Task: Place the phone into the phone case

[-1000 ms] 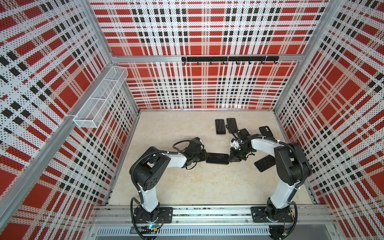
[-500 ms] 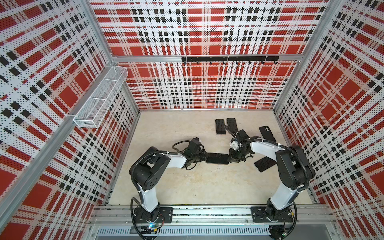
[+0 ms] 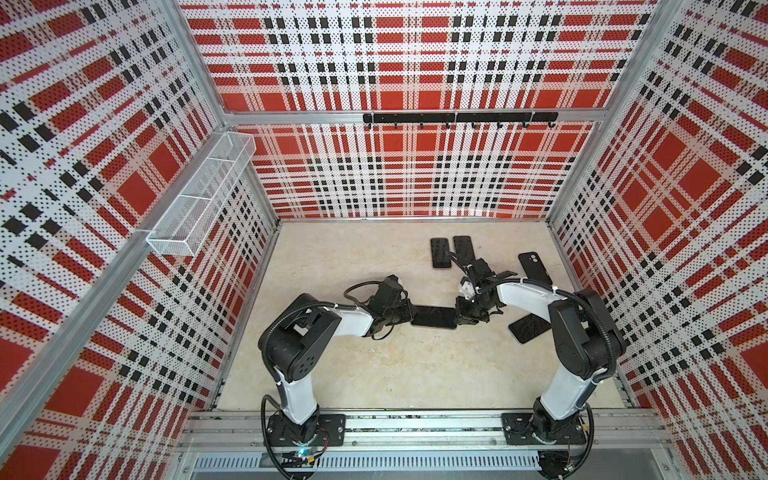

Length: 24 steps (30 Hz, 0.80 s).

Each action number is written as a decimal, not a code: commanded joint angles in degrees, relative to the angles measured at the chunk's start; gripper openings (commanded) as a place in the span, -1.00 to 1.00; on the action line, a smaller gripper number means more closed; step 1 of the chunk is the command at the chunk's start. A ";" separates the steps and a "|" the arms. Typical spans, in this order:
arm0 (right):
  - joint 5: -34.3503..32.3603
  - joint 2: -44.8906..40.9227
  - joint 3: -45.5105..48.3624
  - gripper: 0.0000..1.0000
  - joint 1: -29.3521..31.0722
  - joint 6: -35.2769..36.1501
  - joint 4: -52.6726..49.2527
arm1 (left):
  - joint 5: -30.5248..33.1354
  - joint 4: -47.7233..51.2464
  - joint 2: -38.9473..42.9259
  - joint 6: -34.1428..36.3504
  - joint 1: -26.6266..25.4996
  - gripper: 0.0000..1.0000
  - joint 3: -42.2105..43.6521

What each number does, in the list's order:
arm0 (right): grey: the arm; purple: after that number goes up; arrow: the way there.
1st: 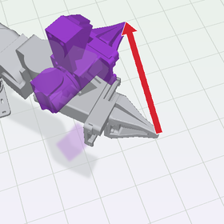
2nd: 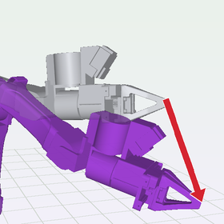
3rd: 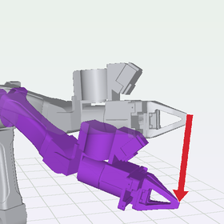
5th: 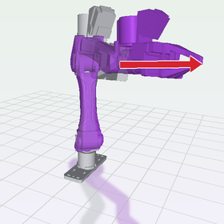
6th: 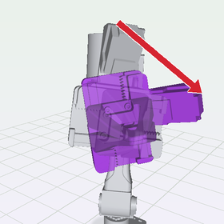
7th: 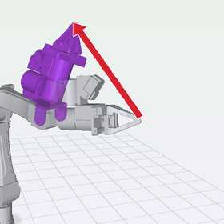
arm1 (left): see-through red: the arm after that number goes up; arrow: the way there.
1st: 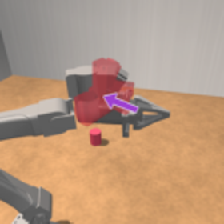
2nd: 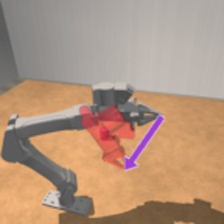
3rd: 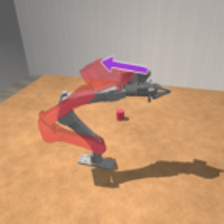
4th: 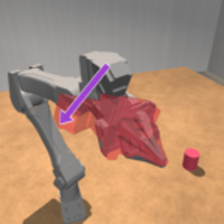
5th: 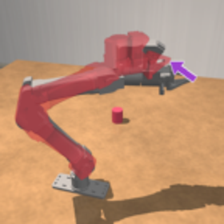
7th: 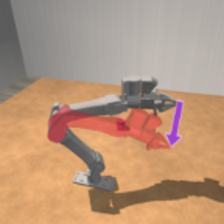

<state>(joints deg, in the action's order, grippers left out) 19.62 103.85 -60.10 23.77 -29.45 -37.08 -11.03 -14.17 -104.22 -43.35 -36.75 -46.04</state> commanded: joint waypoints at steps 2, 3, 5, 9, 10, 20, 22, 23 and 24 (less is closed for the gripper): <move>-4.58 26.12 11.24 -0.87 10.54 0.13 7.17 | -2.60 3.71 -0.37 -0.20 -2.18 -0.51 2.06; -4.74 26.56 11.15 -0.87 10.59 0.18 7.36 | -2.60 3.72 -0.27 -0.15 -2.18 -0.51 2.06; -5.28 27.96 10.99 -0.87 10.66 0.07 7.78 | -2.53 3.90 -0.19 -0.07 -2.27 -0.51 2.05; -6.00 30.57 9.71 -0.87 11.99 -0.30 7.49 | -1.64 5.02 0.15 0.49 -2.45 -0.52 2.00; -5.95 31.43 9.32 -0.87 12.36 -0.51 7.46 | -1.59 5.12 0.29 0.55 -2.45 -0.52 2.09; -4.33 33.36 9.35 -0.91 13.77 -1.83 10.91 | -1.45 6.10 1.10 1.05 -2.53 -0.53 1.72; -5.05 27.64 9.29 -0.90 13.07 -1.84 9.57 | -1.16 7.16 1.52 1.54 -2.53 -0.53 1.12; -5.11 24.21 8.90 -0.89 12.37 -1.84 8.52 | -1.02 7.79 1.80 1.80 -2.46 -0.53 0.72; -5.83 19.98 8.32 -0.86 11.46 -1.84 7.25 | -0.70 8.63 2.20 2.27 -2.40 -0.53 0.29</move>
<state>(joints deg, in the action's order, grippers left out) 11.90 105.19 -63.68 28.34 -32.14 -40.60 -9.23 -12.05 -102.83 -42.70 -37.41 -45.47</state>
